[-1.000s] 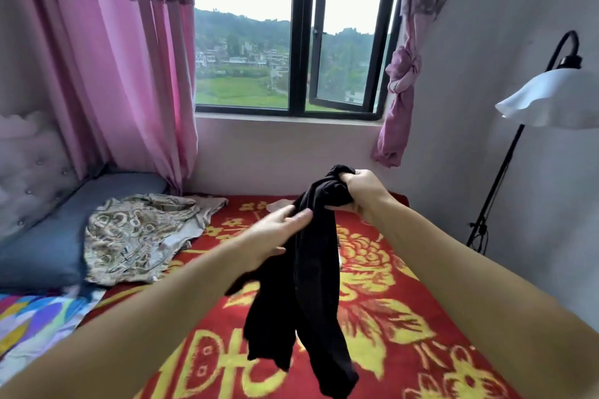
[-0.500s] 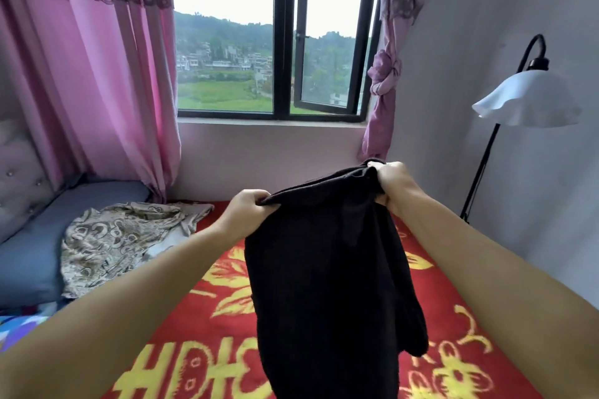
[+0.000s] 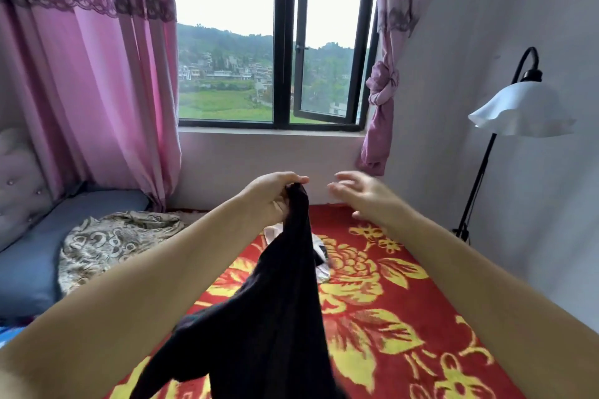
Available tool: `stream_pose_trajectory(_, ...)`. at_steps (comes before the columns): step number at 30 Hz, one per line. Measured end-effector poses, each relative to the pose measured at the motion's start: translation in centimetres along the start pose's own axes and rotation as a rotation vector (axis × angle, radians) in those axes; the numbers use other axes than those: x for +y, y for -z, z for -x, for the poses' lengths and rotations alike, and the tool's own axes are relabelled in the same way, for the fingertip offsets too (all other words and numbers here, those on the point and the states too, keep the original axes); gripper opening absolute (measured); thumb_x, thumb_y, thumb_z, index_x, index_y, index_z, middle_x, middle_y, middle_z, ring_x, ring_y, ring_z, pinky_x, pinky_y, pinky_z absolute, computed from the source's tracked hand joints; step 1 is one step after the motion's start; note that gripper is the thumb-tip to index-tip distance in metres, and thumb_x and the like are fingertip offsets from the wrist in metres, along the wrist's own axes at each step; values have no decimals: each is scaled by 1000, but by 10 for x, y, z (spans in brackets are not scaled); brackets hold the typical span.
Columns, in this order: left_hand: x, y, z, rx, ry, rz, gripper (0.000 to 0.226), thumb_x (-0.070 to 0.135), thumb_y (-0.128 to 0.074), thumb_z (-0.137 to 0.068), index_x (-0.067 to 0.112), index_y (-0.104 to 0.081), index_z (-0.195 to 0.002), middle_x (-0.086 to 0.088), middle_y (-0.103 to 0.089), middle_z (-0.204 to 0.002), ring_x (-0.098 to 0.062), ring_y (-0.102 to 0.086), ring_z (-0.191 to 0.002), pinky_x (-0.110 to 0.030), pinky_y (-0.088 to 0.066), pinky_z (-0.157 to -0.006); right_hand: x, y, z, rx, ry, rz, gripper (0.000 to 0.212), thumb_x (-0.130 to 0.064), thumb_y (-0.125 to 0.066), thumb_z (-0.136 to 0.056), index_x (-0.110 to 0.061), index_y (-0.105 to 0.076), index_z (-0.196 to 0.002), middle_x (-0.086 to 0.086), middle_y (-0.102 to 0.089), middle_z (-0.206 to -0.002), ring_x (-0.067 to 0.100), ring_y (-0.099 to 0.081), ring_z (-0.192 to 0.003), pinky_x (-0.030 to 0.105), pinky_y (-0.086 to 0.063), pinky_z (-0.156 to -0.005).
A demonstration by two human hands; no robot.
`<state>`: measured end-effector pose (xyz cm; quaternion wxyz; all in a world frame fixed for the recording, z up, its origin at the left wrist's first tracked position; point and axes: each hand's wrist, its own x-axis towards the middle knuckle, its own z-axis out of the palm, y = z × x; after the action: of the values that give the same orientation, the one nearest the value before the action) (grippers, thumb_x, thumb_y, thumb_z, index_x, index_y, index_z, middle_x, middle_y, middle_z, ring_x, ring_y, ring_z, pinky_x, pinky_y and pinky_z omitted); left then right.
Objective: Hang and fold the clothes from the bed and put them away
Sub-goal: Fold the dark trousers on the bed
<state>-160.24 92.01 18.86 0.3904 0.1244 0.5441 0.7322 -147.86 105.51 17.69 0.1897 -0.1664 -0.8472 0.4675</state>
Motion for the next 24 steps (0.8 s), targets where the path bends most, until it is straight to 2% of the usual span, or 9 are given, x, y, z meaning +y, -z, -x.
stream_pose_trajectory(4,6,-10,-2,66,-111,265,26,-13,-33,-88,-2,-56,-83,-12,-52,-76,-19,-54,-67,-27,-56,-56,-16,-46,23,-299,-80,200,52,-60,-54,-87,-28,-48,-128,-6,-61,-119,16,-61,-106,35,-54,-81)
stream_pose_trajectory(6,8,-11,-1,61,-189,204,41,-23,-25,-81,-4,-59,-92,-16,-55,-86,-25,-58,-79,-32,-54,-68,-13,-59,25,-231,-115,158,50,-57,-55,-87,-27,-48,-126,-7,-61,-116,13,-61,-104,38,-56,-84)
stream_pose_trajectory(8,10,-12,2,47,-252,99,52,-26,-25,-78,-2,-62,-105,-20,-56,-99,-30,-58,-94,-30,-56,-65,-9,-64,20,-128,-129,81,41,-51,-55,-89,-22,-53,-119,-6,-63,-111,12,-62,-99,38,-57,-82)
stream_pose_trajectory(11,9,-5,8,11,-439,-210,48,-22,-35,-81,8,-66,-101,-16,-61,-103,-27,-61,-96,-24,-58,-65,-7,-68,9,-23,-91,-13,27,-34,-52,-93,-11,-63,-103,1,-69,-97,18,-66,-89,37,-55,-78)
stream_pose_trajectory(14,10,13,8,109,-773,-739,41,-11,-50,-83,13,-68,-110,-7,-68,-107,-23,-64,-102,-30,-54,-87,-6,-66,1,72,-29,16,22,-15,-47,-90,-1,-55,-75,7,-57,-71,21,-51,-69,32,-38,-63)
stream_pose_trajectory(16,12,26,7,186,-871,-1076,39,2,-58,-84,14,-62,-121,-4,-66,-114,-20,-61,-107,-28,-47,-94,-6,-58,-4,117,14,66,23,-12,-46,-91,-2,-54,-71,6,-53,-68,19,-47,-66,31,-33,-62)
stream_pose_trajectory(18,10,38,3,260,-844,-1354,38,22,-66,-84,16,-55,-120,-3,-61,-112,-19,-56,-102,-28,-43,-84,-10,-46,-8,142,63,132,24,-13,-48,-92,2,-60,-78,6,-57,-68,18,-50,-65,31,-36,-62)
stream_pose_trajectory(21,8,45,0,416,-860,-1545,31,50,-61,-85,22,-49,-92,6,-49,-91,-14,-49,-81,-29,-36,-62,-17,-31,-13,141,166,290,21,-21,-52,-93,-12,-67,-81,0,-65,-72,15,-57,-67,29,-43,-63)
stream_pose_trajectory(24,21,46,-4,455,-908,-1530,25,46,-57,-88,22,-63,-81,7,-42,-86,-14,-48,-76,-25,-31,-56,-13,-17,-20,136,186,482,13,-21,-55,-91,-19,-68,-89,-1,-67,-83,20,-61,-80,33,-51,-73)
